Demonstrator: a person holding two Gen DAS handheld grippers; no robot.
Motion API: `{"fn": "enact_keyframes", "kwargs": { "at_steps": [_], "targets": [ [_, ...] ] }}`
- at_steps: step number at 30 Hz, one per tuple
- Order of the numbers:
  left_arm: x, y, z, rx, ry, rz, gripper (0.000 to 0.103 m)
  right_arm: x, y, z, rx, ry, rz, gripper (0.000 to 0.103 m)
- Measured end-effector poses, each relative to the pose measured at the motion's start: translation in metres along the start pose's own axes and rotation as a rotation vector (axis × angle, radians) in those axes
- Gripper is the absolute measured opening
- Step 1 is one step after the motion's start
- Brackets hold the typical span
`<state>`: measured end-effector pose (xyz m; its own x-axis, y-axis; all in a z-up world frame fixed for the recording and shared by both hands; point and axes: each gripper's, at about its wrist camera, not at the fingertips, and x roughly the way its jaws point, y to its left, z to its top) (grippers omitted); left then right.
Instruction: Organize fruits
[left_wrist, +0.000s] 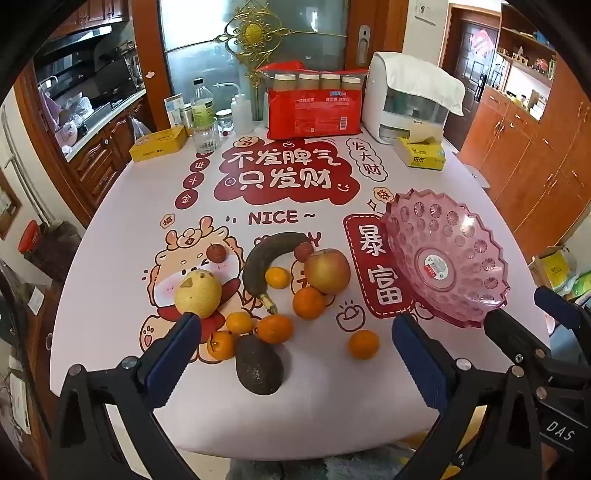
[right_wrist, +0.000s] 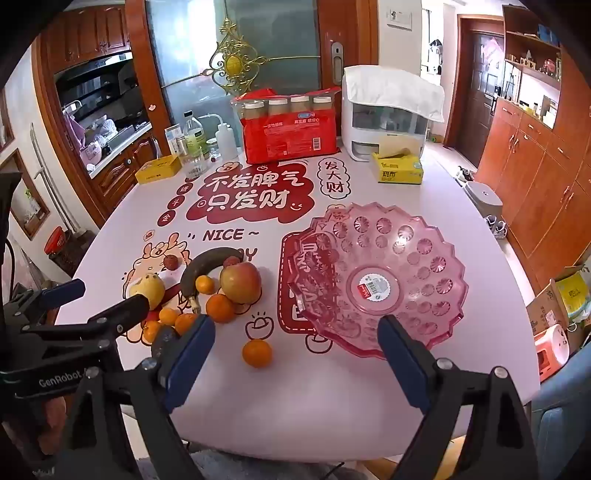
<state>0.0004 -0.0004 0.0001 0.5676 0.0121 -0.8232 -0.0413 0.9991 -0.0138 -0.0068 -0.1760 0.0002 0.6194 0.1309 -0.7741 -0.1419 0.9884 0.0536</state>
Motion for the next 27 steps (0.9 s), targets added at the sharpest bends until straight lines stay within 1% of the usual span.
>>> {"fn": "enact_keyframes", "kwargs": {
  "at_steps": [6, 10, 12, 15, 27],
  "targets": [
    [0.004, -0.001, 0.003, 0.012, 0.0, -0.021, 0.102, 0.005, -0.001, 0.004, -0.001, 0.002, 0.003, 0.09],
    [0.009, -0.005, 0.003, 0.024, 0.004, 0.002, 0.102, 0.007, -0.002, 0.007, -0.002, 0.004, 0.003, 0.09],
    [0.013, -0.008, 0.003, 0.017, 0.003, 0.001, 0.102, 0.008, -0.002, 0.008, -0.005, 0.003, 0.004, 0.09],
    [0.017, 0.0, 0.005, 0.003, 0.005, -0.023, 0.102, 0.013, 0.001, 0.012, -0.005, 0.007, 0.006, 0.09],
    [0.022, 0.0, 0.009, 0.005, 0.016, -0.027, 0.101, 0.02, 0.0, 0.016, -0.008, 0.018, 0.001, 0.09]
  ]
}}
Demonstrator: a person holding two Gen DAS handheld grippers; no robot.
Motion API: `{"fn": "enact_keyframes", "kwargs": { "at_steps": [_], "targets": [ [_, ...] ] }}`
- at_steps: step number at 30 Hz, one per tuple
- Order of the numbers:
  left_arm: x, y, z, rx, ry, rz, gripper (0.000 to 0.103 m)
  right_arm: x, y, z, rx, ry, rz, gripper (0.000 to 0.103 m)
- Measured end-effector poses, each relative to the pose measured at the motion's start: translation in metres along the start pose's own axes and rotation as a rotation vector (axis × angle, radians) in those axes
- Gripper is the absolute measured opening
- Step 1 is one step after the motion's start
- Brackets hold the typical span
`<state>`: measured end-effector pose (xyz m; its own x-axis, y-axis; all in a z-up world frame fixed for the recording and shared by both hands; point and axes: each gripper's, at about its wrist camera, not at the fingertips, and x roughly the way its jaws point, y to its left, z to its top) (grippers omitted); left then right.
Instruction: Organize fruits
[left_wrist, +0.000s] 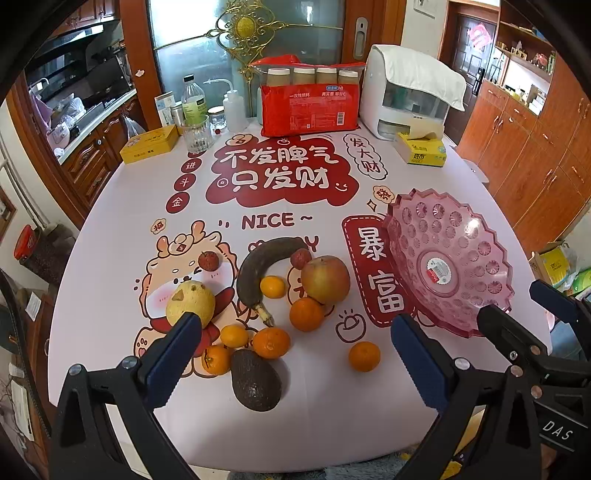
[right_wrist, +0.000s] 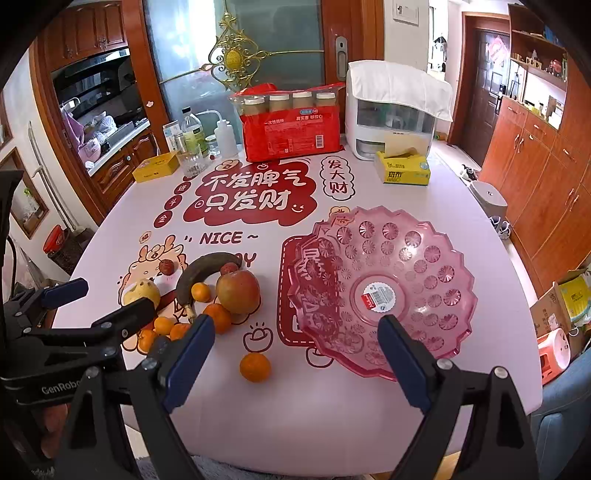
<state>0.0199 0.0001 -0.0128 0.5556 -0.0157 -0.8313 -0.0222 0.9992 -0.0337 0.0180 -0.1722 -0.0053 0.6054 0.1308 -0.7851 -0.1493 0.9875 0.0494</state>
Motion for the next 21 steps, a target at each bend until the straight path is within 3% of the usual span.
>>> {"fn": "enact_keyframes", "kwargs": {
  "at_steps": [21],
  "targets": [
    [0.0051, 0.0059, 0.0039, 0.004, -0.007, 0.018, 0.101, 0.0085, 0.0049, 0.0044, -0.005, -0.001, 0.011, 0.09]
  ]
}}
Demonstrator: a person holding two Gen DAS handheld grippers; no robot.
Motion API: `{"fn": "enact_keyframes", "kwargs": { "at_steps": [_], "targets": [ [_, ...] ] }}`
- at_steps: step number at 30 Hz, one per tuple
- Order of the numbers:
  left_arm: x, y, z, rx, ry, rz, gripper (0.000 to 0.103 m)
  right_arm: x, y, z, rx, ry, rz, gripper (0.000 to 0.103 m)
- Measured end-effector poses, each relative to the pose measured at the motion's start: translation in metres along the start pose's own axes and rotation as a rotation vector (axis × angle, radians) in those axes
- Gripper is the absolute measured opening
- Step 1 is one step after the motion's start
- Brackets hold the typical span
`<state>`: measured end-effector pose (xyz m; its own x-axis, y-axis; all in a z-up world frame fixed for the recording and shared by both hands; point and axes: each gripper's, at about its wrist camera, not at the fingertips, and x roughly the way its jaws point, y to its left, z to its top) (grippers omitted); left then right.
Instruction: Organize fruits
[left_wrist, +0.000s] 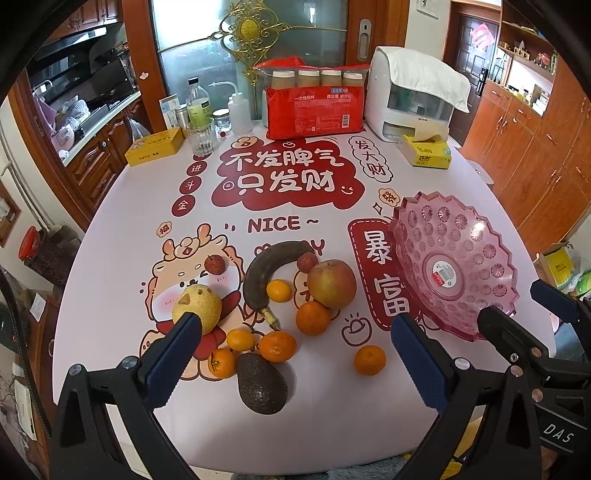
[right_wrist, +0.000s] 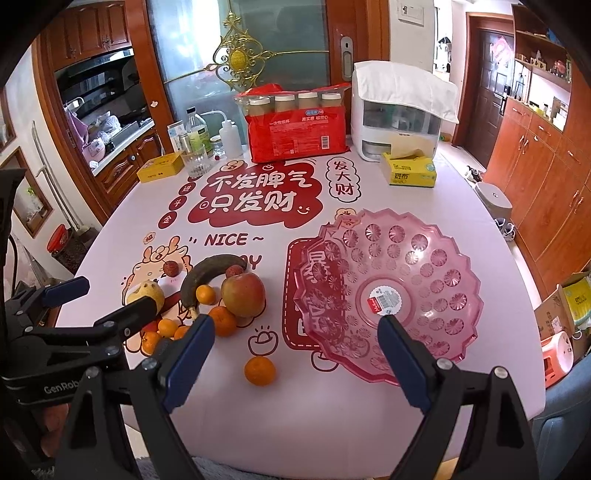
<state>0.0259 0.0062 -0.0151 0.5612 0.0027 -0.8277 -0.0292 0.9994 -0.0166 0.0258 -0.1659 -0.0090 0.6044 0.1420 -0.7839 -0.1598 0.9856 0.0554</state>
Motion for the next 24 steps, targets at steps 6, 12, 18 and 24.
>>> {"fn": "enact_keyframes", "kwargs": {
  "at_steps": [6, 12, 18, 24],
  "targets": [
    [-0.007, 0.002, 0.0, -0.002, -0.005, 0.008, 0.101, 0.0, 0.005, -0.001, -0.009, -0.01, 0.014, 0.09],
    [-0.009, 0.0, 0.001, -0.002, -0.004, 0.01, 0.101, -0.004, 0.003, -0.002, -0.011, -0.011, 0.021, 0.09],
    [-0.009, 0.001, 0.001, -0.001, -0.003, 0.01, 0.101, -0.005, 0.003, -0.002, -0.01, -0.01, 0.022, 0.09],
    [-0.012, 0.003, 0.001, -0.003, -0.005, 0.013, 0.101, -0.009, 0.007, -0.004, -0.016, -0.013, 0.033, 0.09]
  ]
}}
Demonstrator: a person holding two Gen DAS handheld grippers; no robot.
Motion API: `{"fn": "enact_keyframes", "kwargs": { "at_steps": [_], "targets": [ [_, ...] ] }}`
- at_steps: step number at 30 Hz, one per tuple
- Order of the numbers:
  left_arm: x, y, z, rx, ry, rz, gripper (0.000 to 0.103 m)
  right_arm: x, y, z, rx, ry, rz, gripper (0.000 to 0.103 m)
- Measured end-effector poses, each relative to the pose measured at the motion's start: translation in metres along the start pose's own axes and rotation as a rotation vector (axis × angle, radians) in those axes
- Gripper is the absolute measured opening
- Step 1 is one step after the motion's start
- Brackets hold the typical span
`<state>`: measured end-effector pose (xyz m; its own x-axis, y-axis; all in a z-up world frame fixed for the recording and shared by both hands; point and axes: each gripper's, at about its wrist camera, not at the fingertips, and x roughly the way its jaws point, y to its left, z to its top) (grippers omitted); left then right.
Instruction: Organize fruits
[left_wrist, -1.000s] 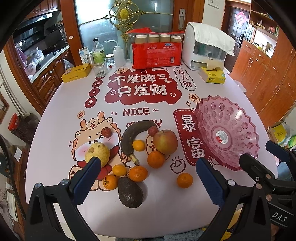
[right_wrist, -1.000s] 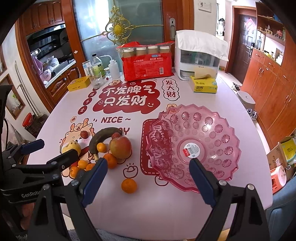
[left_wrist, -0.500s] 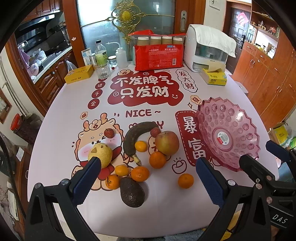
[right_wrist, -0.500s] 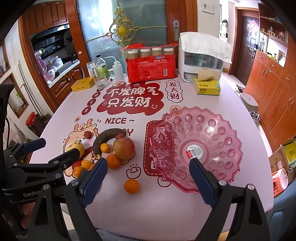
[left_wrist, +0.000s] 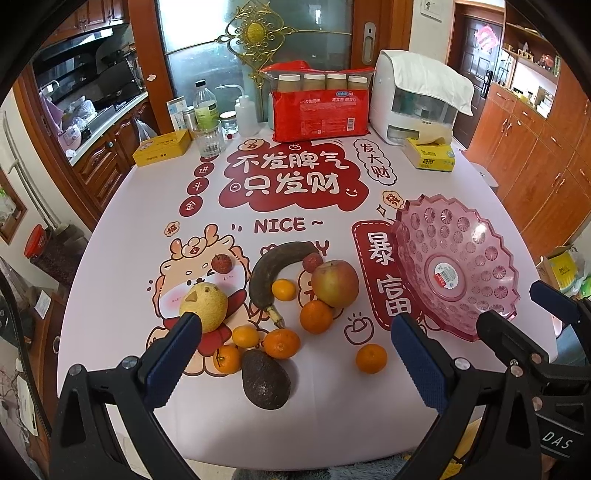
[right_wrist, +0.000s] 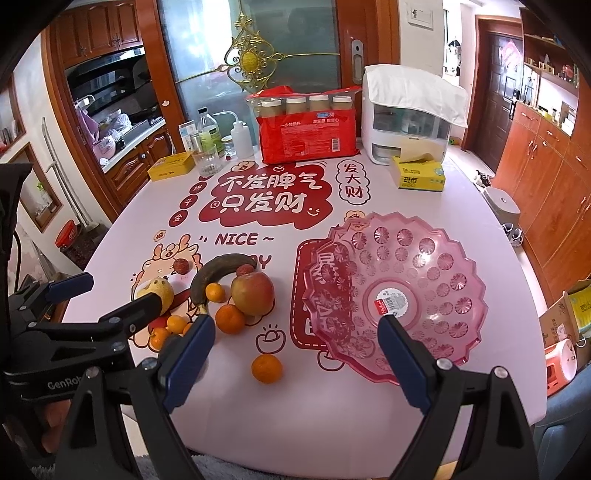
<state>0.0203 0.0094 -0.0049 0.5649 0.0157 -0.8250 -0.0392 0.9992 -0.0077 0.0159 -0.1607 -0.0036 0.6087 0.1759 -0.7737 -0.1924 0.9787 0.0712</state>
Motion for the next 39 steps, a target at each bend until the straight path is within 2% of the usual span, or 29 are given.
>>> {"fn": "enact_keyframes", "kwargs": {
  "at_steps": [13, 20, 32, 39],
  "targets": [
    [-0.014, 0.006, 0.005, -0.002, 0.003, 0.033, 0.101, -0.006, 0.001, 0.004, -0.011, 0.002, 0.02, 0.09],
    [-0.014, 0.016, 0.009, 0.008, 0.019, 0.04, 0.101, -0.005, 0.014, 0.007, -0.008, 0.011, 0.029, 0.09],
    [-0.007, 0.048, 0.03, 0.067, 0.013, -0.018, 0.102, 0.004, 0.042, 0.017, 0.04, 0.027, -0.05, 0.09],
    [0.013, 0.081, 0.035, 0.096, 0.045, -0.043, 0.102, 0.026, 0.056, 0.017, 0.09, 0.094, -0.079, 0.09]
  ]
}}
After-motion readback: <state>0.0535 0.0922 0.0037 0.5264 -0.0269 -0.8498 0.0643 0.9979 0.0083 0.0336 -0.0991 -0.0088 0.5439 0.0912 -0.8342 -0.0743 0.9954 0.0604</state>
